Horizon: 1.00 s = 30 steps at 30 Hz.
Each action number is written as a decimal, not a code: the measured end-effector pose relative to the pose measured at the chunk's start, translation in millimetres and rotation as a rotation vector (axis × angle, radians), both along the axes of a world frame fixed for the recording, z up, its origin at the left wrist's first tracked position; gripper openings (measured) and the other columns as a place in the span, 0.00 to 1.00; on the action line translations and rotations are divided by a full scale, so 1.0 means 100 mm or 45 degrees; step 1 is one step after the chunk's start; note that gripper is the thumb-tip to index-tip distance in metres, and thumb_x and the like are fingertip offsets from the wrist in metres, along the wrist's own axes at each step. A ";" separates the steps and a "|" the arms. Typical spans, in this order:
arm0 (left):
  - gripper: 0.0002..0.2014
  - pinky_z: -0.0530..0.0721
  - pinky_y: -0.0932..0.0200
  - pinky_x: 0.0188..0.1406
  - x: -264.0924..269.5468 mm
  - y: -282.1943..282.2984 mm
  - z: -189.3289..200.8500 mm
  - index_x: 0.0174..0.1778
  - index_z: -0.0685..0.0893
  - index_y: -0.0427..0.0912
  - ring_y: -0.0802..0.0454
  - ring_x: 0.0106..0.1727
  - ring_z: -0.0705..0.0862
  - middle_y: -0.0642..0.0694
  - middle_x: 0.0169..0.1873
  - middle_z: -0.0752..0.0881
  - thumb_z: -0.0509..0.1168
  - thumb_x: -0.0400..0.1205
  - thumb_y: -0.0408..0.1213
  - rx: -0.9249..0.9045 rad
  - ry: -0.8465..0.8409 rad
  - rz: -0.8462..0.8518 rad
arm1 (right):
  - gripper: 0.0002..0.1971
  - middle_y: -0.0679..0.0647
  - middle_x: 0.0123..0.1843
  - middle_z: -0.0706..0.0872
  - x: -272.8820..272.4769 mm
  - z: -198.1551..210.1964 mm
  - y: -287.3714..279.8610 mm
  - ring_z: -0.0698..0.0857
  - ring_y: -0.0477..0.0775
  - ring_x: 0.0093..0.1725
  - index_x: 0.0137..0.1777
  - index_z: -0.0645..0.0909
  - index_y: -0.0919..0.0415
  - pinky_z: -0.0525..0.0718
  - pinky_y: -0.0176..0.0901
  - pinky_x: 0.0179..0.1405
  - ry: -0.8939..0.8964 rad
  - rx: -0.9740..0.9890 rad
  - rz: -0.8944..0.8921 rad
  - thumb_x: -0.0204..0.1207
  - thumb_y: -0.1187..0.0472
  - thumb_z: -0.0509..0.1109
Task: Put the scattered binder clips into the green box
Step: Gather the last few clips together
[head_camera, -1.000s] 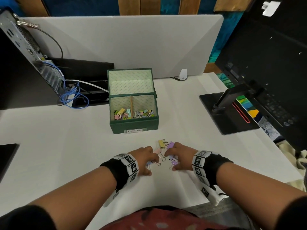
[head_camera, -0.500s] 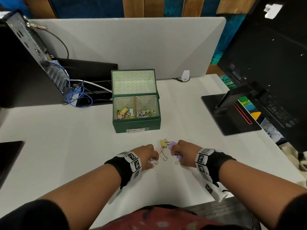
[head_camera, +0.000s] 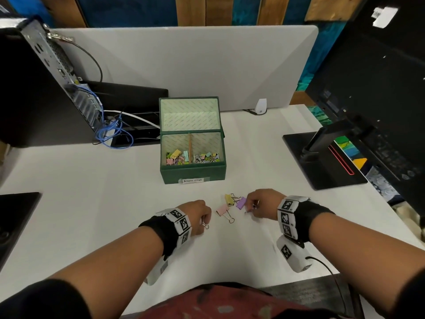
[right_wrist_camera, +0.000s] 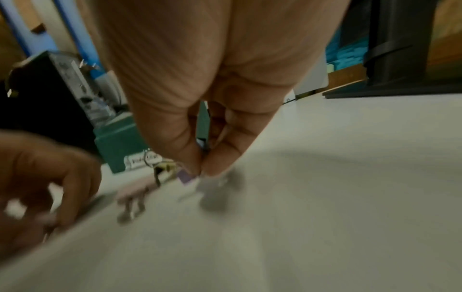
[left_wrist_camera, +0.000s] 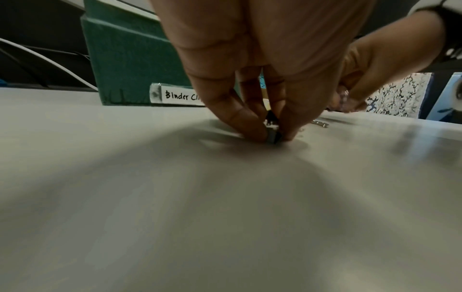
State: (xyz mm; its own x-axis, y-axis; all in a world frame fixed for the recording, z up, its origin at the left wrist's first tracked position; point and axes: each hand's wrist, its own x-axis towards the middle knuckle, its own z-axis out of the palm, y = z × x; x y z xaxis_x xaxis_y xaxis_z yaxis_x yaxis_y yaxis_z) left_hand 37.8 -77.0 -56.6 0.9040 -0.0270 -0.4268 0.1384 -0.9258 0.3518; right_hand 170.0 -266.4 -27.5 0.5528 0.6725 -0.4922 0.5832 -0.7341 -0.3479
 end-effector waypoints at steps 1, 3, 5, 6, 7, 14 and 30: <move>0.06 0.77 0.58 0.44 -0.02 0.02 0.00 0.43 0.81 0.45 0.48 0.45 0.78 0.52 0.44 0.72 0.67 0.72 0.32 0.000 0.001 0.015 | 0.07 0.51 0.47 0.84 0.02 0.06 0.04 0.83 0.50 0.40 0.45 0.84 0.56 0.78 0.34 0.39 0.026 0.083 -0.070 0.71 0.67 0.69; 0.07 0.75 0.61 0.42 -0.07 0.08 0.03 0.39 0.78 0.48 0.51 0.43 0.76 0.52 0.43 0.72 0.68 0.71 0.33 -0.024 -0.008 0.053 | 0.06 0.50 0.43 0.84 0.07 0.20 0.15 0.81 0.45 0.30 0.42 0.83 0.55 0.77 0.32 0.30 0.044 0.229 -0.184 0.72 0.68 0.69; 0.07 0.75 0.62 0.44 -0.08 0.14 0.09 0.41 0.81 0.46 0.52 0.43 0.75 0.51 0.43 0.73 0.69 0.70 0.33 -0.062 -0.050 0.100 | 0.09 0.51 0.41 0.83 0.15 0.33 0.29 0.81 0.46 0.29 0.37 0.80 0.53 0.77 0.33 0.29 0.011 0.361 -0.275 0.73 0.68 0.68; 0.08 0.75 0.63 0.44 -0.09 0.18 0.14 0.43 0.82 0.46 0.53 0.43 0.75 0.52 0.42 0.73 0.70 0.70 0.33 -0.081 -0.081 0.135 | 0.09 0.52 0.42 0.83 0.19 0.39 0.38 0.83 0.49 0.30 0.36 0.79 0.53 0.80 0.36 0.32 -0.002 0.423 -0.312 0.73 0.68 0.67; 0.08 0.74 0.63 0.44 -0.09 0.21 0.19 0.42 0.82 0.48 0.53 0.43 0.75 0.53 0.40 0.73 0.70 0.69 0.34 -0.102 -0.122 0.169 | 0.08 0.53 0.42 0.83 0.23 0.45 0.47 0.84 0.52 0.32 0.37 0.79 0.54 0.81 0.39 0.35 -0.009 0.484 -0.348 0.74 0.68 0.67; 0.09 0.81 0.58 0.48 -0.02 0.49 0.63 0.37 0.79 0.51 0.49 0.42 0.81 0.54 0.39 0.76 0.71 0.71 0.33 -0.264 -0.420 0.455 | 0.13 0.49 0.52 0.79 0.34 0.64 1.00 0.80 0.50 0.51 0.59 0.81 0.54 0.74 0.31 0.46 0.094 0.754 -0.379 0.76 0.66 0.65; 0.05 0.78 0.62 0.38 0.84 0.64 0.96 0.39 0.81 0.51 0.52 0.41 0.80 0.51 0.42 0.81 0.70 0.74 0.37 -0.342 -0.726 0.817 | 0.17 0.52 0.62 0.79 0.21 0.11 0.07 0.82 0.54 0.60 0.62 0.80 0.49 0.77 0.40 0.59 -0.023 -0.008 -0.037 0.73 0.61 0.69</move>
